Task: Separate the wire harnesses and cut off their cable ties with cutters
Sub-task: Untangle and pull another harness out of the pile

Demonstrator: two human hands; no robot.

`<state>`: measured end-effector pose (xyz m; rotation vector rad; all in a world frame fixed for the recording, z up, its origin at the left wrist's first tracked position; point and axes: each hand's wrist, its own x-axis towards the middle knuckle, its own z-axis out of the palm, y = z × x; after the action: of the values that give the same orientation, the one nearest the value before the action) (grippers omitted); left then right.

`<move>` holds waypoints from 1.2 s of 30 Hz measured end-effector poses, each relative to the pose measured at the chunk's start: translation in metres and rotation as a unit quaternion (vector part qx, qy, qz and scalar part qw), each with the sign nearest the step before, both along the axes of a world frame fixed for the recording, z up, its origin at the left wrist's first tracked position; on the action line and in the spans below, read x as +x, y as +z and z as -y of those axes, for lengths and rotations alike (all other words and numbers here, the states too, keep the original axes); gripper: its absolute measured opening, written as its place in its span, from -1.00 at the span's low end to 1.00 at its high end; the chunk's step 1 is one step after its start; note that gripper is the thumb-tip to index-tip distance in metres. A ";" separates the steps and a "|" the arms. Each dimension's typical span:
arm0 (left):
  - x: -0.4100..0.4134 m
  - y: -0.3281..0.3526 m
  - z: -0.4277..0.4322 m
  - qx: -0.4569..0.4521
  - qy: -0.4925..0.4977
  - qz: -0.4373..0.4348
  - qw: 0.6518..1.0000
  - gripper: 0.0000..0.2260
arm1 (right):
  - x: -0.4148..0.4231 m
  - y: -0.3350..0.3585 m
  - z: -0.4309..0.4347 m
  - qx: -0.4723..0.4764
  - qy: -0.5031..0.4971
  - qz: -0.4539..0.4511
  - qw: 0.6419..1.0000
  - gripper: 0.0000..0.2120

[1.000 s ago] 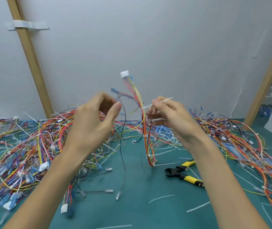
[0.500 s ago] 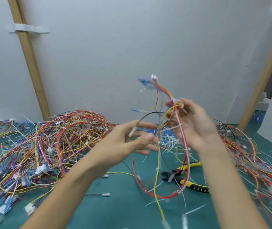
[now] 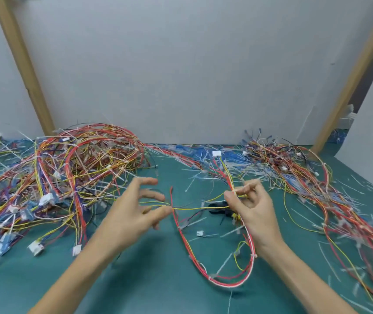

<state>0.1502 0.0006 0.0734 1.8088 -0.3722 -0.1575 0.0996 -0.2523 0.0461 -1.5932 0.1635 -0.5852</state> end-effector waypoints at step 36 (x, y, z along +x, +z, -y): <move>0.002 -0.007 -0.019 0.052 -0.011 0.225 0.973 -0.84 | -0.017 -0.012 -0.002 -0.163 -0.126 0.076 0.976 -0.72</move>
<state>0.1519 0.0193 0.0665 1.9394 -0.7142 0.2273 0.0822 -0.2503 0.0344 -1.8498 0.1623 -0.9681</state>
